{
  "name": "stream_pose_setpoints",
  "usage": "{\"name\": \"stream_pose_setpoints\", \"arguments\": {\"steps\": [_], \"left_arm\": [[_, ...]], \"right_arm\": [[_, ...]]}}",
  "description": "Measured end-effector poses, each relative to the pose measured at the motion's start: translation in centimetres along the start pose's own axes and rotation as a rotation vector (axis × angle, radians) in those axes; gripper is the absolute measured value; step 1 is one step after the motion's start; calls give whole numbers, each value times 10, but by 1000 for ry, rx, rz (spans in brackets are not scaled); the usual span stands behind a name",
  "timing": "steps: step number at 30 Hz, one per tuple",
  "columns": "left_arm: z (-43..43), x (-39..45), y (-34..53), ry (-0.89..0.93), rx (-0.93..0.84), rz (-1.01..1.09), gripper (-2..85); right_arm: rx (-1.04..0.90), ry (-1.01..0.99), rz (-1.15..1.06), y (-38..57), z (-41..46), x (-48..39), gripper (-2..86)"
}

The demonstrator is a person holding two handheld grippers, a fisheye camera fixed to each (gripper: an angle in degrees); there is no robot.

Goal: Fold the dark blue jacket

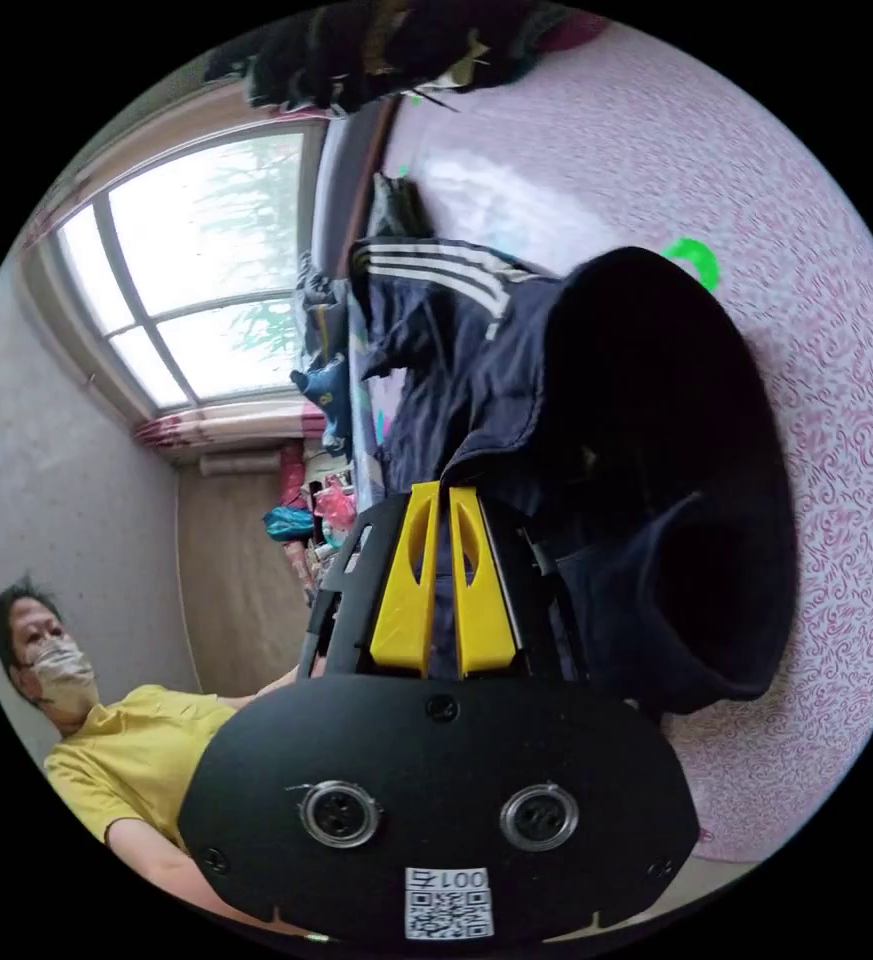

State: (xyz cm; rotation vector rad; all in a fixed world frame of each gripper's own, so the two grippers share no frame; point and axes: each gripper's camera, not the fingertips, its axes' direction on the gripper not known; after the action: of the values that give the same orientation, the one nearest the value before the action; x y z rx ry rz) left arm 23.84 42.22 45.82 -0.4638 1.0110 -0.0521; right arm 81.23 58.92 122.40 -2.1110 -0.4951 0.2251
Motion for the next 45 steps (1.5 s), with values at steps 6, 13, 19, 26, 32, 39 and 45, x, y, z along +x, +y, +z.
{"name": "stream_pose_setpoints", "arguments": {"steps": [6, 13, 19, 26, 32, 39, 45], "left_arm": [[33, 13, 0, 111, -67, 14, 2], [60, 23, -6, 207, -57, 9, 23], [29, -10, -12, 341, 139, -107, 17], [-42, -43, -17, 402, 402, -138, 19], [-73, -48, 0, 403, 481, -133, 13], [-94, -74, 36, 386, 528, -213, 31], [-96, -78, 29, 366, 513, -253, 34]], "right_arm": [[1, -109, -83, 11, -29, -22, 11], [-12, -173, -135, 17, -50, -25, 9], [-26, -181, -154, 19, -69, -17, 7], [-38, -182, -157, 17, -81, -5, 7], [-42, -211, -168, 14, -82, -2, 7], [-47, -205, -171, 11, -86, -2, 6], [-43, -197, -173, 9, -86, -6, 6]]}}
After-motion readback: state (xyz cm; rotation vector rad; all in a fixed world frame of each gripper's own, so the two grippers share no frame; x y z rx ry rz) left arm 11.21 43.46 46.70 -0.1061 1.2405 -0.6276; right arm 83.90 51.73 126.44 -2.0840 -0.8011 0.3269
